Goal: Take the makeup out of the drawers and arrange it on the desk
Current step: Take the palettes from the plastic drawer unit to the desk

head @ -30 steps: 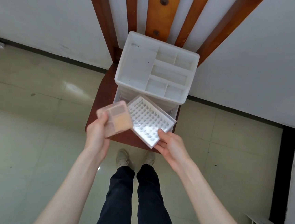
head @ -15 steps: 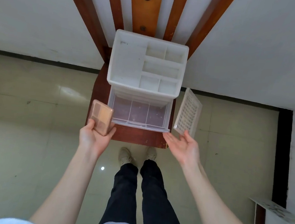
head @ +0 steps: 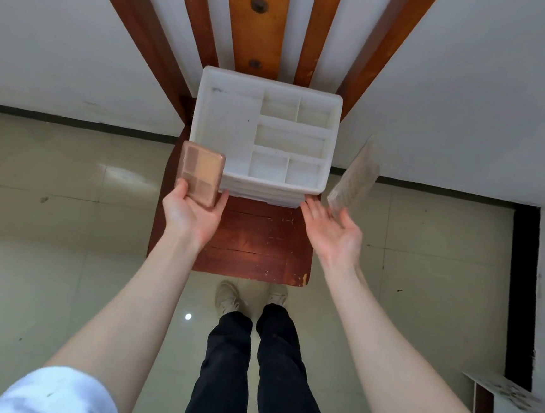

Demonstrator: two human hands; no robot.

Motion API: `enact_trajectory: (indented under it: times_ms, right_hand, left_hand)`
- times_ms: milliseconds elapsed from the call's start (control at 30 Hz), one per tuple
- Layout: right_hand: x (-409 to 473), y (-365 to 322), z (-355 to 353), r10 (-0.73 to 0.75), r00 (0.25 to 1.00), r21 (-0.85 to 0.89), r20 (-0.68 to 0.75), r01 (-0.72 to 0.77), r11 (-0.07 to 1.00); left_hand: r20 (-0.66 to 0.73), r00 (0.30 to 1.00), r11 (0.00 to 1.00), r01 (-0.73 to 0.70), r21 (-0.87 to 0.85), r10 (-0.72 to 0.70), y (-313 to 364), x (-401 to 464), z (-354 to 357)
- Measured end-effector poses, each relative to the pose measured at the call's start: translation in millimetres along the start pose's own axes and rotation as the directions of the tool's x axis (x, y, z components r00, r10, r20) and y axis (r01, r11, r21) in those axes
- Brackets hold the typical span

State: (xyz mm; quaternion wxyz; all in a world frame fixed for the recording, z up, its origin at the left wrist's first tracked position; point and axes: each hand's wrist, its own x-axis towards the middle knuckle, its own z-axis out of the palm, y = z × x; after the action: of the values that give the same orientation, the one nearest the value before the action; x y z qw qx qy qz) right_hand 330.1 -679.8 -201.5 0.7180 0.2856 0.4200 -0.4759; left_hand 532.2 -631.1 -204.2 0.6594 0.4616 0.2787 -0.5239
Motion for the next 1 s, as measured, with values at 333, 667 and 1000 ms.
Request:
enact_trajectory:
  times_ms: [333, 667, 1000]
  right_hand:
    - [-63, -29, -47, -0.044, 0.999, -0.208, -0.028, 0.037, 0.978]
    - [-193, -55, -140, -0.347, 0.936, -0.295, 0.063, 0.350, 0.889]
    - [-348, -39, -277, -0.706, 0.698, 0.053, -0.123, 0.715, 0.697]
  left_hand:
    - [0.044, 0.996, 0.944, 0.062, 0.324, -0.080, -2, -47, -41]
    - [0.333, 0.896, 0.390, -0.206, 0.898, -0.294, -38, -129, -41]
    - [0.311, 0.671, 0.010, -0.413, 0.911, -0.673, -164, -263, -39]
